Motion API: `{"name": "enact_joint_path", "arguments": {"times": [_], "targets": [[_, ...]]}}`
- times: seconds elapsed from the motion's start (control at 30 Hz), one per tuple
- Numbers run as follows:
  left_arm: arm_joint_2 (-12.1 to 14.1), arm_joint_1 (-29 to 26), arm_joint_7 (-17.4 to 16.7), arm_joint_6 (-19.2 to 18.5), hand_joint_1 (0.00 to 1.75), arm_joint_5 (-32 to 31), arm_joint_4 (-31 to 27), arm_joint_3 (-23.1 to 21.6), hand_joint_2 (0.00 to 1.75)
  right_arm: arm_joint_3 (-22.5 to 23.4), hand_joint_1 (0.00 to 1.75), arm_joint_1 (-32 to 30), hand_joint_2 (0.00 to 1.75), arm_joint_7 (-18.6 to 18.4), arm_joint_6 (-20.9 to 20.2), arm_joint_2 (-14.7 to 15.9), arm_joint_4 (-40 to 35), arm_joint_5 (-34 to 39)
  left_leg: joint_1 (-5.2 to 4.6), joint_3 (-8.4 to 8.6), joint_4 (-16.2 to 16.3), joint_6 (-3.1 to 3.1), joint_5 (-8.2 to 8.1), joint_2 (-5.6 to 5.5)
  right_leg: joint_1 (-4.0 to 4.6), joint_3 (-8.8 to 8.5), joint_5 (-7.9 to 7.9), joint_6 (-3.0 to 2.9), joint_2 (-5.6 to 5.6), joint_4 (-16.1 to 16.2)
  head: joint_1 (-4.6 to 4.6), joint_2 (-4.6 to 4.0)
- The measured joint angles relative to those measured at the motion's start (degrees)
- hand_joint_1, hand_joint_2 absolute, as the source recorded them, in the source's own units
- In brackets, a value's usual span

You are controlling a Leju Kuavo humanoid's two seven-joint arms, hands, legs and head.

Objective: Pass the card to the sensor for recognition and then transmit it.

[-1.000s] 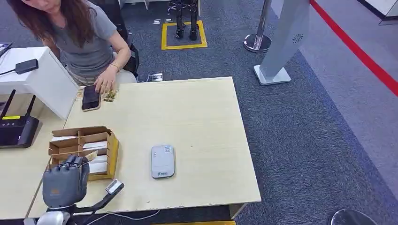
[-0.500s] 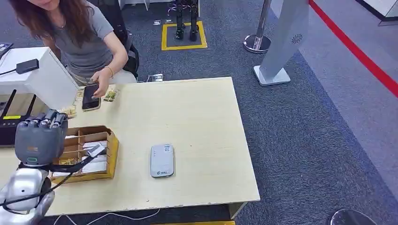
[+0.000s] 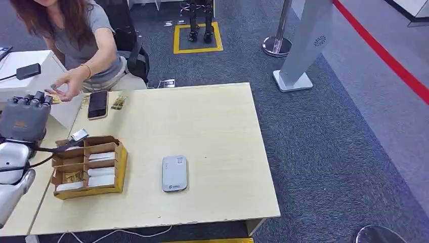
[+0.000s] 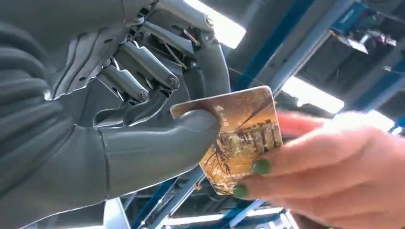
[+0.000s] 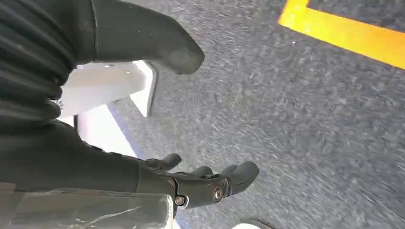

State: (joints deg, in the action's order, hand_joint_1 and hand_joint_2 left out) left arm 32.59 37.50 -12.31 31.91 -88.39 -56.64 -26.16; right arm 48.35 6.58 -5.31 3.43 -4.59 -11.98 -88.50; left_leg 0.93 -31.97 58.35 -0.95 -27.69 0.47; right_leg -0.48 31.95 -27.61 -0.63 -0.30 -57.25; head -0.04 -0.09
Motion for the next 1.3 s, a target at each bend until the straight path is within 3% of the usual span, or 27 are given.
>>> {"name": "enact_joint_path", "arguments": {"times": [0.23,0.27,0.3,0.33,0.93,1.03,1.17,1.3], "targets": [[-0.7,4.0,2.4,0.3,1.75,0.0,6.8,-0.5,1.75,0.0,0.00,-1.3,1.75,-0.4,0.1,-1.2,0.4,1.5,0.03,-0.01,0.0,0.00,0.00,0.03,0.03,0.04,0.00,0.00,0.02,0.0,0.02,0.00],[-1.0,4.4,2.6,0.5,1.38,0.0,7.4,-0.5,1.75,0.0,0.00,-1.3,1.75,-0.3,0.1,-1.4,0.5,1.7,0.03,-0.02,0.0,0.00,0.00,0.03,0.03,0.04,0.00,0.00,0.02,0.0,0.00,0.00],[-1.4,4.7,2.8,0.6,1.38,0.0,7.9,-0.5,1.75,0.0,0.00,-1.3,1.75,-0.3,0.1,-1.5,0.5,1.8,0.03,-0.02,0.0,0.00,0.00,0.03,0.03,0.04,0.00,0.00,0.02,0.0,0.02,0.00],[-1.7,4.9,2.8,0.8,0.00,0.0,8.2,-0.5,1.75,0.0,0.00,-1.3,1.75,-0.3,0.1,-1.6,0.5,1.9,0.03,-0.02,0.0,0.00,0.00,0.03,0.03,0.03,0.00,0.00,0.02,0.0,0.00,0.00],[-5.4,5.3,3.3,3.5,0.00,0.4,9.1,-0.1,1.75,0.7,0.00,-1.4,1.75,-0.5,0.5,-2.3,0.5,3.6,0.02,-0.03,0.0,0.00,0.00,0.03,0.03,0.03,0.00,0.00,0.03,0.0,0.00,0.00],[-6.5,0.5,5.5,3.6,0.00,4.6,3.0,2.2,1.75,1.3,0.00,-1.8,1.75,-0.5,1.2,-2.3,0.5,4.7,0.00,-0.06,0.0,0.00,-0.01,0.03,0.01,0.04,0.00,0.00,0.03,0.0,0.02,0.00],[-8.9,-8.8,9.7,2.9,0.00,18.6,-8.8,7.1,1.75,2.1,0.00,-2.3,1.75,-0.8,1.2,-2.3,0.5,5.0,-0.05,-0.08,0.0,0.06,-0.06,0.27,-0.04,0.12,-0.01,0.00,0.24,0.0,0.02,0.00],[-10.2,-15.4,10.8,2.3,0.00,21.6,-18.1,11.1,1.75,2.6,0.00,-2.8,1.75,-0.9,1.2,-2.3,0.5,5.1,-0.05,-0.13,0.0,0.05,-0.08,0.26,-0.04,0.18,-0.01,0.02,0.23,0.0,0.02,0.00]]}}
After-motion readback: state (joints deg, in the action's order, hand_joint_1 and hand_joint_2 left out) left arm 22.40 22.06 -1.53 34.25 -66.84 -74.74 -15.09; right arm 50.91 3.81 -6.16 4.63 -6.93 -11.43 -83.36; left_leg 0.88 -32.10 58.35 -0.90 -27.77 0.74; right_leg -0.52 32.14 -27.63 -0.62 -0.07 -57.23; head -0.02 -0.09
